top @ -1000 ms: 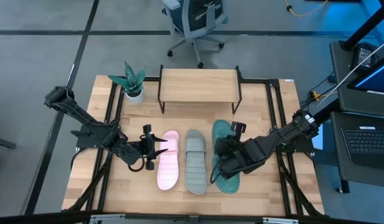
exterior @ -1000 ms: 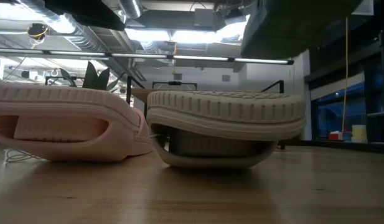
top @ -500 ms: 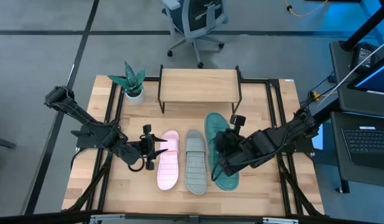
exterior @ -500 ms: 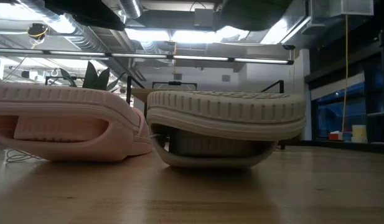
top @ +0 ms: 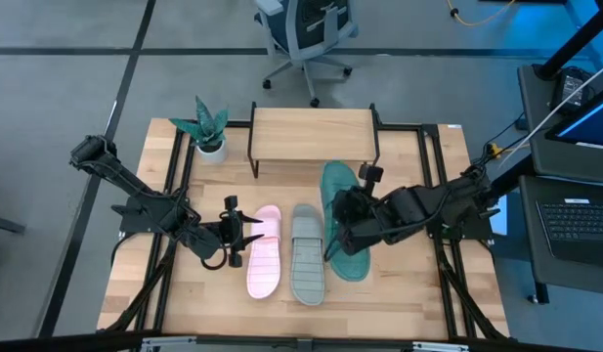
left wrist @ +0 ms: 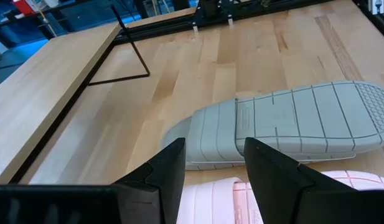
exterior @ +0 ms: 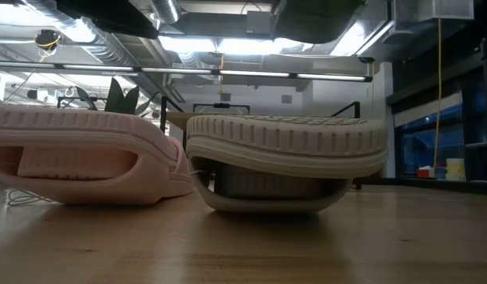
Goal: Pick and place slides into the shelf
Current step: Put the pair of dark green slides on the shelf
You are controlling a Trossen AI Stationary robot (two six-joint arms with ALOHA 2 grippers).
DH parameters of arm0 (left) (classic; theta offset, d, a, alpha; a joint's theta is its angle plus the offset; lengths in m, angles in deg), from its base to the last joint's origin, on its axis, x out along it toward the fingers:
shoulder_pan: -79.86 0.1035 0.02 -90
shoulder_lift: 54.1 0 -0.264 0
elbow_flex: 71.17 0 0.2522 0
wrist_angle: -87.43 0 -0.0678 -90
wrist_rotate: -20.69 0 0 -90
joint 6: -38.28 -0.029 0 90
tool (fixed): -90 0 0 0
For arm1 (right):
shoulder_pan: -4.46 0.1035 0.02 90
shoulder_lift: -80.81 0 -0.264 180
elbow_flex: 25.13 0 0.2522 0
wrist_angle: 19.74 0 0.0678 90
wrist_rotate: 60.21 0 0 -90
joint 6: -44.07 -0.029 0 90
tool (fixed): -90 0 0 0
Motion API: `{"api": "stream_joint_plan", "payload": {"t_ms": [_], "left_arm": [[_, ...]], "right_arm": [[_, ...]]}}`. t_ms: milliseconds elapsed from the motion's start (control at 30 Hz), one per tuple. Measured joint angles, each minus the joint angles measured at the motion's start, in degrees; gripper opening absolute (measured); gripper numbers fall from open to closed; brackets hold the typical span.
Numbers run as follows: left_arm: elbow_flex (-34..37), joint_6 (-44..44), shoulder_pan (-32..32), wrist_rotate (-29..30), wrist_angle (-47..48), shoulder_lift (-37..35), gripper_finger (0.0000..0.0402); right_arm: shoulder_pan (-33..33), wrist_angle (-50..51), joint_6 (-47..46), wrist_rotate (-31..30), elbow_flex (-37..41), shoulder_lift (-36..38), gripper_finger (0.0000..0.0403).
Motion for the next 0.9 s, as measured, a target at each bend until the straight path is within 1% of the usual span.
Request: {"api": "stream_joint_plan", "payload": {"t_ms": [333,500,733,900], "left_arm": [[0.0,0.1,0.0,-0.1,0.0,0.0,0.0157],[0.0,0.1,0.0,-0.1,0.0,0.0,0.0157],[0.0,0.0,0.0,-0.1,0.0,0.0,0.0157],[0.0,-0.1,0.0,-0.1,0.0,0.0,0.0157]], "right_arm": [[-5.3,0.0,4.8,-0.7,-0.1,2.3,0.0012],[-8.1,0.0,8.9,-0.5,-0.1,2.4,0.0012],[-13.1,-0.1,13.6,0.3,-0.1,2.5,0.0012],[-18.1,-0.1,16.6,2.8,-0.1,3.1,0.0012]]}}
